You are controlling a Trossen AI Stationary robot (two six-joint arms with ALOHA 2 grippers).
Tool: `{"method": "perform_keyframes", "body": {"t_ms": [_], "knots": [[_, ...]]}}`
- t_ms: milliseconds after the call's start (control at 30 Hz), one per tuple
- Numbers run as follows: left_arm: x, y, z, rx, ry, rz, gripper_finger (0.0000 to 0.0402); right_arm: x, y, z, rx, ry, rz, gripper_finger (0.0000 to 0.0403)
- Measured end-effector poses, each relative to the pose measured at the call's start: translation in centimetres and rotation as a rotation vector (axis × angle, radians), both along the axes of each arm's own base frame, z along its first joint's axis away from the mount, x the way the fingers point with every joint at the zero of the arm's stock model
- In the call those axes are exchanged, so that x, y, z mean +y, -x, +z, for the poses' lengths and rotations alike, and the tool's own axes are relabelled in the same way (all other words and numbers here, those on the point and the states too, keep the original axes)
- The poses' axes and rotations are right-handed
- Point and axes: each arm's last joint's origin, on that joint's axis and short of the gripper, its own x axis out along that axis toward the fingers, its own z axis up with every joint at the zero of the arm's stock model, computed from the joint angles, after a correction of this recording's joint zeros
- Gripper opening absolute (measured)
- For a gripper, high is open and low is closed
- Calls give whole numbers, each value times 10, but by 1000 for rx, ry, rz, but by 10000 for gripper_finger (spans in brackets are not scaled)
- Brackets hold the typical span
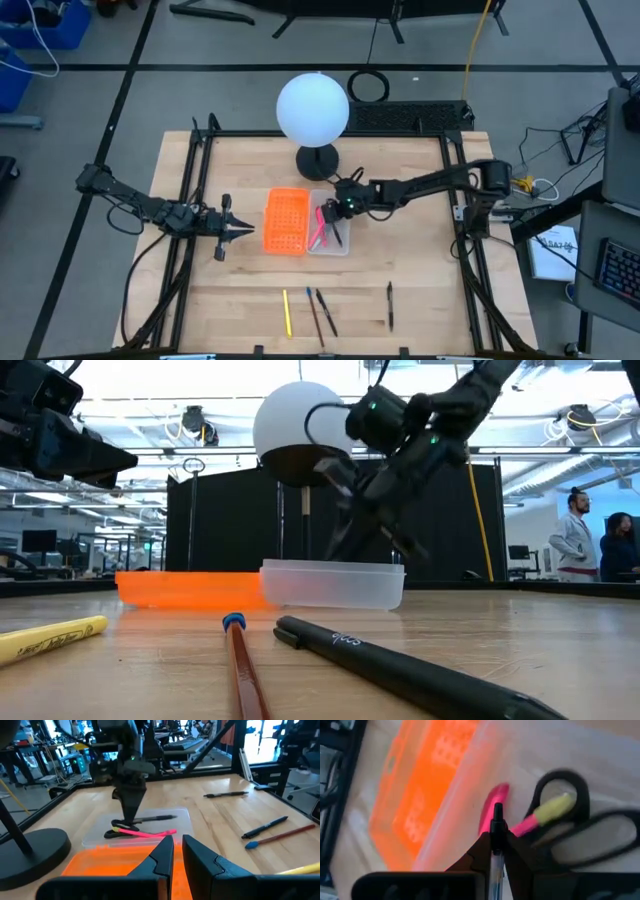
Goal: Pick & place school supplies into a supply box
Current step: Put the right black pen into the orange supply box, then put the yellow pen into the orange supply box
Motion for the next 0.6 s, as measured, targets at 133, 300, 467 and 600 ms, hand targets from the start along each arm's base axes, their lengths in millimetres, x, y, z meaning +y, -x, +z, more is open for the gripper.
{"method": "perform_keyframes", "body": {"t_ms": [133,300,467,600], "knots": [[0,0,0,-1,5,1,49,-6,-2,-8,16,24,-31,34],[0,0,0,-1,12,1,49,-6,-2,-4,4,65,-12,43],[0,0,0,3,28,3,49,-4,-1,8,-26,120,-4,79],[0,0,-1,8,36,4,49,-4,0,14,-37,124,-1,115]]}}
